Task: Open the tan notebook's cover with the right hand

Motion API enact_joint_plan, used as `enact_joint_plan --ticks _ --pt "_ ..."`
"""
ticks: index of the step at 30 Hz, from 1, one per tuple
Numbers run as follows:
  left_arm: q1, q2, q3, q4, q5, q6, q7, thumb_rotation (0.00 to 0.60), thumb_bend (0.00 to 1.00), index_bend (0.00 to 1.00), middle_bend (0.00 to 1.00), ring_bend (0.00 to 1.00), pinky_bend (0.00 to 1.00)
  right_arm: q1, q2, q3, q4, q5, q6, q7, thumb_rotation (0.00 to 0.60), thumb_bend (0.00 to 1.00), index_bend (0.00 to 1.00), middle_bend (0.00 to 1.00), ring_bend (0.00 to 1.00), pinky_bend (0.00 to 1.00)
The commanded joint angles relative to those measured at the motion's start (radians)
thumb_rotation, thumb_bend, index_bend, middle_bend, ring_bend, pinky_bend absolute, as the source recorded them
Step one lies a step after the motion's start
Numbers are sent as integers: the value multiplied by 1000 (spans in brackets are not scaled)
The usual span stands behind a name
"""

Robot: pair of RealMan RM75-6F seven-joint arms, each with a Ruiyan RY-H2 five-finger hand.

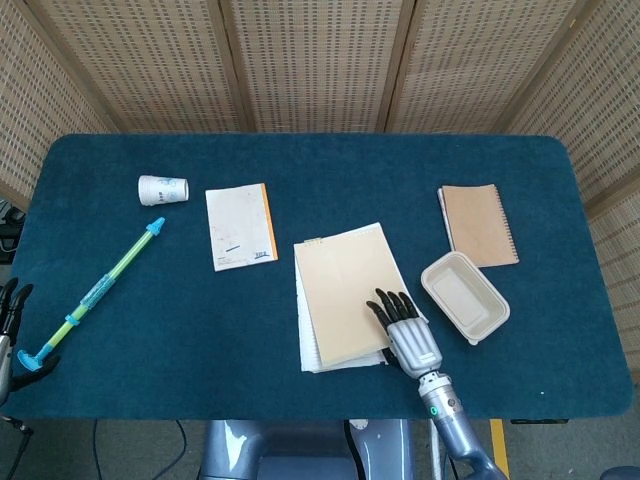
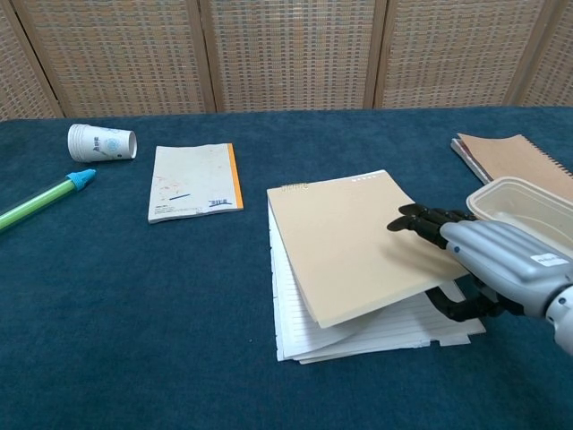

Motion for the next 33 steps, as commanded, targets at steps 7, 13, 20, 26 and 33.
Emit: enact_joint_plan --ticks 7,13,20,26,33 --pt "-1 3 -2 0 -6 -4 -8 600 98 0 0 0 52 56 -10 55 -39 71 -52 -67 600 706 162 0 0 74" --pt "-2 6 -2 -1 -9 -8 -15 600 97 0 0 0 52 86 -25 74 -35 136 -90 -113 600 736 233 30 4 166" --pt "-3 8 -1 -2 -8 -9 -20 600 98 0 0 0 52 96 -43 60 -6 125 -66 -119 600 793 409 335 272 439" --pt "-2 8 -2 -3 -9 -7 -22 600 98 0 0 0 52 95 -37 36 0 77 -34 -92 600 832 561 500 443 556" --pt "-3 6 -1 -3 -7 -8 -16 600 99 0 0 0 52 70 11 -28 -40 -5 11 -37 600 848 610 541 484 574"
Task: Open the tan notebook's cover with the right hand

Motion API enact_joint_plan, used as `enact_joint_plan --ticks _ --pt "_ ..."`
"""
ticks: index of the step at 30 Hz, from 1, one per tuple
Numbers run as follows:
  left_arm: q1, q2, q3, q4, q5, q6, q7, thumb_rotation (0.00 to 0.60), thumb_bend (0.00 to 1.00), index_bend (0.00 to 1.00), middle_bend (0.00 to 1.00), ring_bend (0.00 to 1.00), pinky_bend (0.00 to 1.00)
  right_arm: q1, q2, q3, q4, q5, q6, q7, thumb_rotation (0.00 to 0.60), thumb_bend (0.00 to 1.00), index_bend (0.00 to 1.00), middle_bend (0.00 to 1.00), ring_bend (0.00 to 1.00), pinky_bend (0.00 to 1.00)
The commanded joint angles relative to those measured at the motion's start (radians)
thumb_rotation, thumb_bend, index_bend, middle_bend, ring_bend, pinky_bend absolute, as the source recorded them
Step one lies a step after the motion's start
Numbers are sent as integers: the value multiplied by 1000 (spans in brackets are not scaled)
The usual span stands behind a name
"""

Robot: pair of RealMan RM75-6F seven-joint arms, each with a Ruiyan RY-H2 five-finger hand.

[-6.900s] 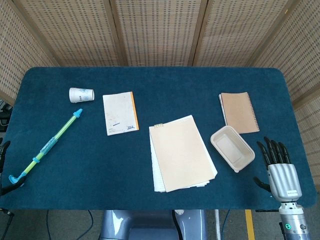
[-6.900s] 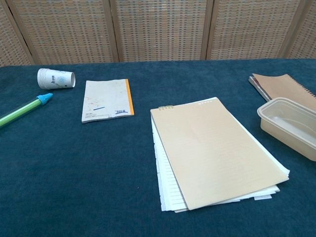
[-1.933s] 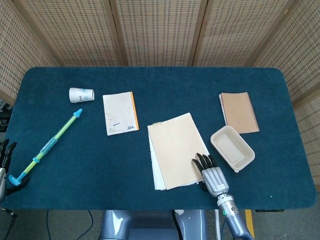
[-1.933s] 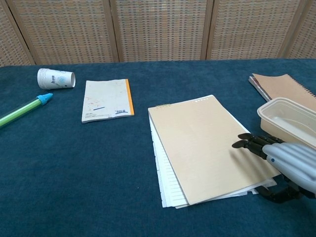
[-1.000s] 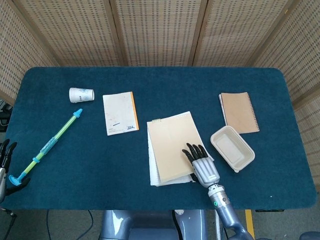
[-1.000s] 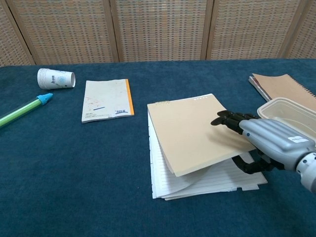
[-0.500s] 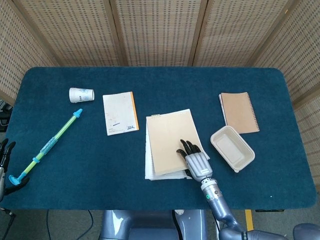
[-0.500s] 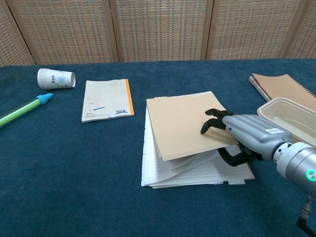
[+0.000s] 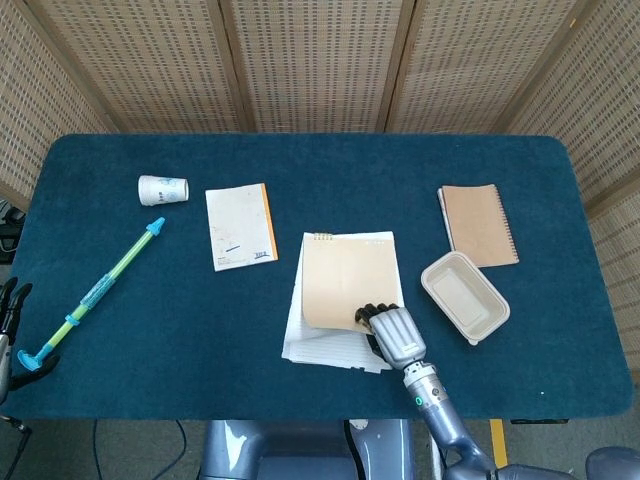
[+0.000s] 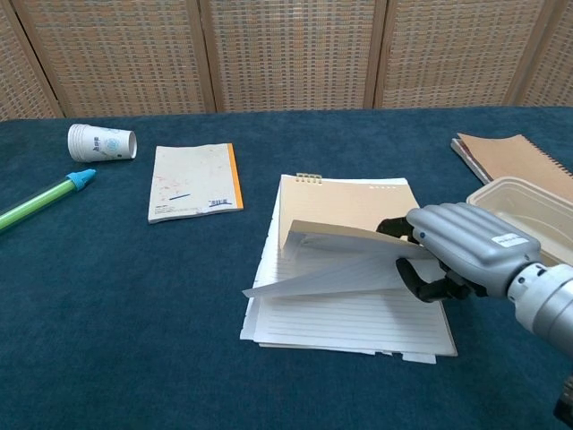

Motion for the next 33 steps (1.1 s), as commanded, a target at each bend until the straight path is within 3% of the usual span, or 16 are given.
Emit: enact_joint_plan --ticks 1,7,21,33 --pt "0 -1 0 0 0 1 1 600 99 0 0 0 52 -17 30 -37 -24 -42 24 29 600 849 612 543 486 577" --pt "0 -2 1 0 4 4 4 600 99 0 0 0 52 -52 102 -119 -67 -143 81 52 600 850 617 547 491 578" --pt "1 -8 5 0 15 7 17 600 100 0 0 0 52 -147 242 -250 -157 -276 181 89 600 849 615 546 491 578" --pt "4 -2 4 -1 15 13 6 600 100 0 0 0 52 -199 273 -303 -191 -360 209 79 600 850 615 546 491 581"
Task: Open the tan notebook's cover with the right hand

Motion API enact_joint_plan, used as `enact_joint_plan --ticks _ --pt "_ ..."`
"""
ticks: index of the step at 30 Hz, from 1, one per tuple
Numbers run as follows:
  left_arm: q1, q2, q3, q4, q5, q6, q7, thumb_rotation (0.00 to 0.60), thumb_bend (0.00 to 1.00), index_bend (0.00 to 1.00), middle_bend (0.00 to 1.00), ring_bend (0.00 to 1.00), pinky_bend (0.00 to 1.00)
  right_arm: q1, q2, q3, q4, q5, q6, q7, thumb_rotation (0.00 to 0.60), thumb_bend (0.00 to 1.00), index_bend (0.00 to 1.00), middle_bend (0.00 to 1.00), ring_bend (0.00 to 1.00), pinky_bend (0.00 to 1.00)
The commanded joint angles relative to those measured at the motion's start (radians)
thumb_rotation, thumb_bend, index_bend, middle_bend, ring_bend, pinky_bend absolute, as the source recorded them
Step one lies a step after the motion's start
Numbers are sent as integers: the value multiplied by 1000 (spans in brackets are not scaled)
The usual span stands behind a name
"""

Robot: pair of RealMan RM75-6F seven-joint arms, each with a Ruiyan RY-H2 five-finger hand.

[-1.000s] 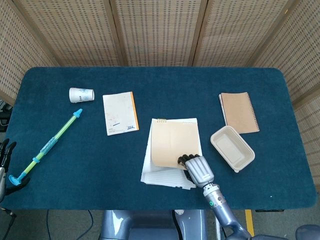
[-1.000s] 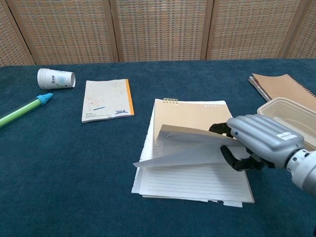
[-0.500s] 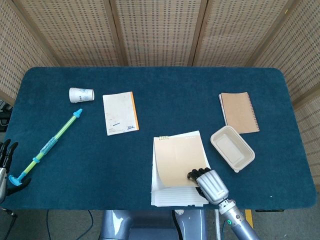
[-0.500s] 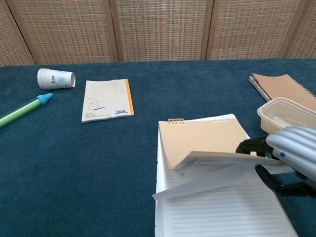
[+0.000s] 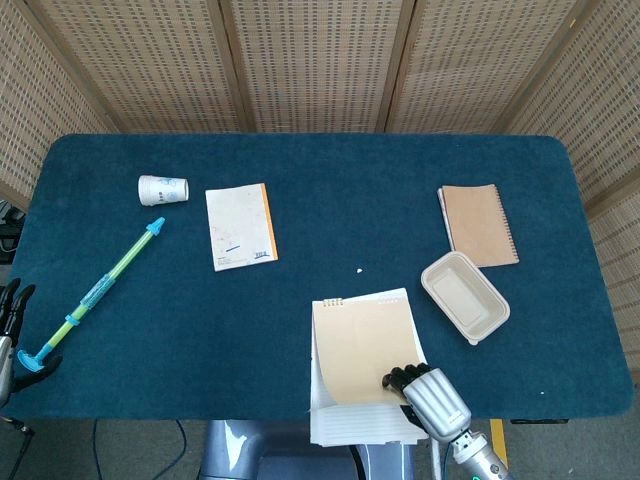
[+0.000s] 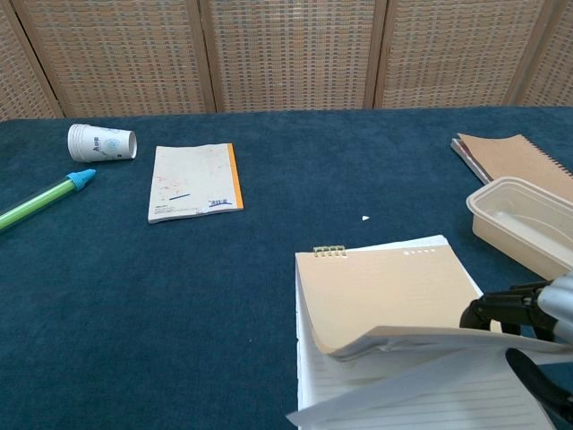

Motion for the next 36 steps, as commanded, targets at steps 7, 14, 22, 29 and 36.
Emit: enact_joint_plan --ticks 7,14,22,29,36 --pt "0 1 -1 0 -1 0 -1 600 100 0 0 0 52 -14 4 7 4 -24 -5 2 600 850 616 546 492 581" --pt "-1 -1 -2 3 -5 -3 0 600 100 0 0 0 52 23 15 89 -29 -18 -20 7 600 853 621 550 499 593" --pt "-9 -6 -13 14 -29 -21 -2 600 100 0 0 0 52 108 63 238 -125 74 -106 -62 600 852 626 552 502 593" --pt "-17 -14 -17 27 -48 -42 1 600 100 0 0 0 52 187 88 377 -156 214 -184 -121 600 853 628 555 504 593" --pt "-24 -19 -24 38 -66 -55 -1 600 100 0 0 0 52 269 90 486 -122 357 -248 -170 600 853 628 555 504 593"
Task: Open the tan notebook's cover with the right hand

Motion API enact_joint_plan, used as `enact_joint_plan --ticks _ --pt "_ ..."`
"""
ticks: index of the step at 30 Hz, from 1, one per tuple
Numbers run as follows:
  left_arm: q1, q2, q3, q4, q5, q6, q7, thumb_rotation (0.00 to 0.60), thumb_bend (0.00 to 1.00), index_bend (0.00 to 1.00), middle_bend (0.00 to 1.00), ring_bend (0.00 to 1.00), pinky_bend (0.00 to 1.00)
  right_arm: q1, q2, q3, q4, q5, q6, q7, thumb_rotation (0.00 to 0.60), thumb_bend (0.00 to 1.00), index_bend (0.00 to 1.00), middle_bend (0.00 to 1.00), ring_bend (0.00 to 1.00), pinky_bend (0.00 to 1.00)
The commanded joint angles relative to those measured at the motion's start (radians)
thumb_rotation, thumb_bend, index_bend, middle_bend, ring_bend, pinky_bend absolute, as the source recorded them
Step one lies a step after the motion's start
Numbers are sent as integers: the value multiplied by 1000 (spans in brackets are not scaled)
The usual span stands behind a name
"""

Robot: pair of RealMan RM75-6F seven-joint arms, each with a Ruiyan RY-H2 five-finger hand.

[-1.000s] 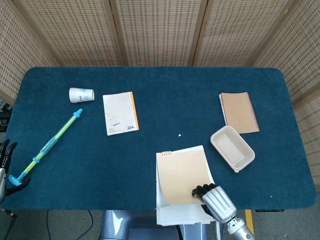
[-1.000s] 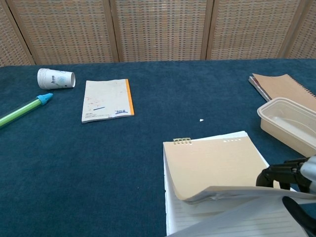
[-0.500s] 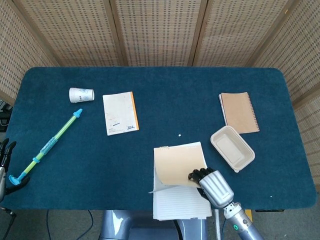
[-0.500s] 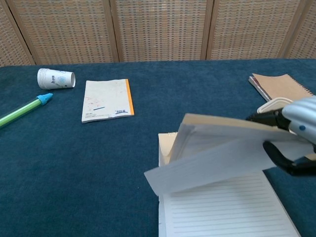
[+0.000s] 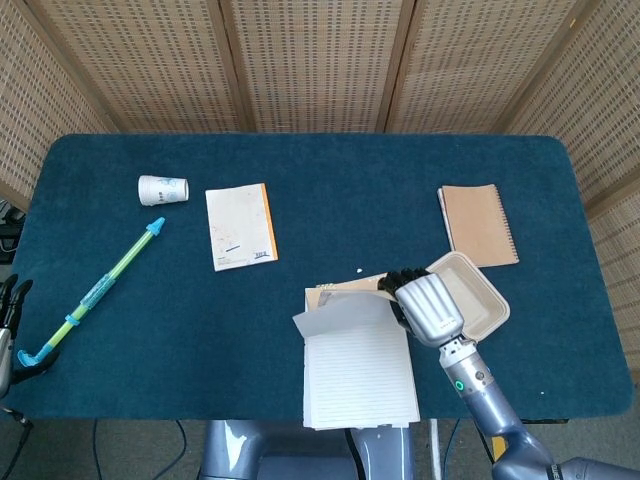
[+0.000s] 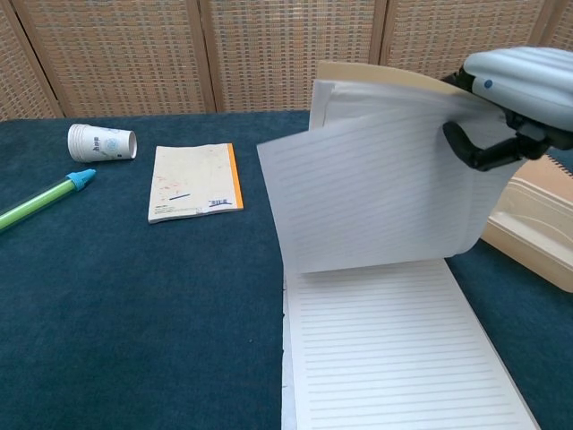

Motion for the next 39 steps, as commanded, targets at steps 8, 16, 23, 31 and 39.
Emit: enact_joint_plan --ticks 8,16,23,31,39 --pt "1 -2 4 -1 15 13 5 600 100 0 0 0 52 135 -43 111 115 184 -82 -67 600 853 628 554 505 592" --pt "-8 -9 6 5 12 -4 13 600 100 0 0 0 52 252 -120 167 277 308 -133 -98 600 852 628 555 505 593" --pt "-16 -16 -2 16 -8 -20 20 600 99 0 0 0 52 349 -194 190 463 372 -184 -79 600 847 628 555 505 593" --pt "-22 -23 -7 24 -27 -33 30 600 99 0 0 0 52 437 -280 184 679 391 -245 -13 600 838 622 552 505 592" --pt "-27 -29 -6 28 -34 -41 41 600 101 0 0 0 52 488 -360 168 860 376 -275 85 600 835 617 547 504 591"
